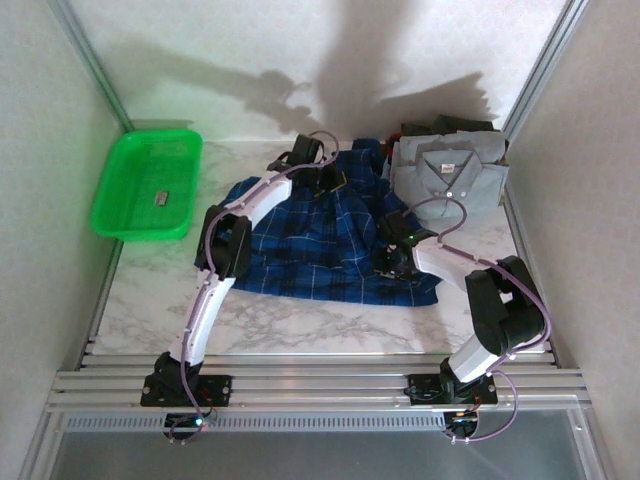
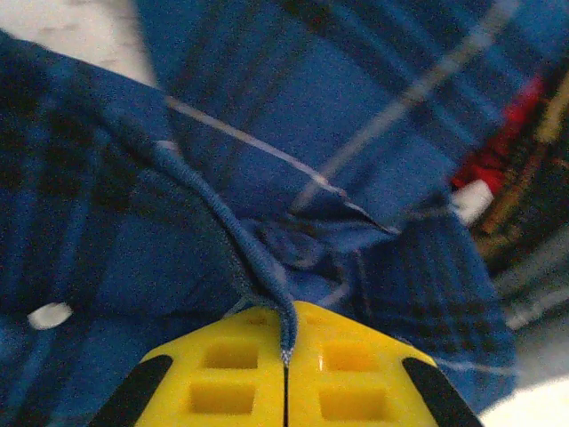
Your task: Fold and stack the long sleeve shirts
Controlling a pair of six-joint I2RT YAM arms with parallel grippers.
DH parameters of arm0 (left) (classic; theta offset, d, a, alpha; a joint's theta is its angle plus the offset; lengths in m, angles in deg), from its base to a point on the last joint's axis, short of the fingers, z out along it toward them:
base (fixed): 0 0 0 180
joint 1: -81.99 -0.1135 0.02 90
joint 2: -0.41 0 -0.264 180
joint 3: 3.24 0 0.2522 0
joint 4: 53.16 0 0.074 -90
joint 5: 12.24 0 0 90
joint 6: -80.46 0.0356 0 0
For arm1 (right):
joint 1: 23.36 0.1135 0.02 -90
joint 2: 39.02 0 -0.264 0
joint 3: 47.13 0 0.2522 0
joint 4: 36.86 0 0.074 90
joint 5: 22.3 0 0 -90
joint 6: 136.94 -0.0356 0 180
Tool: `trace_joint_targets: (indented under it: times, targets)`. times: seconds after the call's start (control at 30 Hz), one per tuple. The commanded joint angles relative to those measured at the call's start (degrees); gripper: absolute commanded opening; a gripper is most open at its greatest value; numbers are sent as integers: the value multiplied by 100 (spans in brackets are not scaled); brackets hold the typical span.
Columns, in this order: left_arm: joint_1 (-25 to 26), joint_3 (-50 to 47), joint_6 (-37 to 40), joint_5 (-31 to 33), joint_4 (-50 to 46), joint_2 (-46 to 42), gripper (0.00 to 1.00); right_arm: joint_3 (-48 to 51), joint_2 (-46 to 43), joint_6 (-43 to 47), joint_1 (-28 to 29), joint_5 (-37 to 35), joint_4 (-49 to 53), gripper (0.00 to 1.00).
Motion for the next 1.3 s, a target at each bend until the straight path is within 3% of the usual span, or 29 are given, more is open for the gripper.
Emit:
trace_joint_targets:
  times: [0.0, 0.17, 0.27, 0.5, 0.83, 1.1, 1.17, 1.23, 1.27]
  targets:
    - [287, -852, 862, -16, 933, -1244, 5, 111, 151, -373, -189, 6, 133, 35]
    - [330, -3034, 867, -158, 2875, -2528, 8, 165, 154, -540, -474, 7, 127, 35]
    - [365, -3624, 979, -324, 3330, -2963, 10, 165, 151, -596, -649, 14, 94, 35]
    - [731, -4719, 1592, -560, 3008, -3595, 12, 179, -30, -617, -995, 102, 75, 35]
    - [1265, -6749, 1591, -525, 3035, -4878, 13, 534, -699, -463, -1538, 286, 177, 37]
    - [1473, -8355, 1816, 73, 2392, -5638, 19, 525, -803, -310, -1558, 468, 157, 38]
    - [1519, -8653, 1729, 507, 2154, -5758, 20, 519, -898, -263, -1560, 702, -3, 39]
    - [1520, -9008, 1566, 821, 2121, -5960, 31, 471, -1020, -204, -1557, 879, -70, 39]
    - [1512, -9183, 1457, 958, 2168, -6100, 31, 422, -1104, -127, -1557, 979, -60, 40]
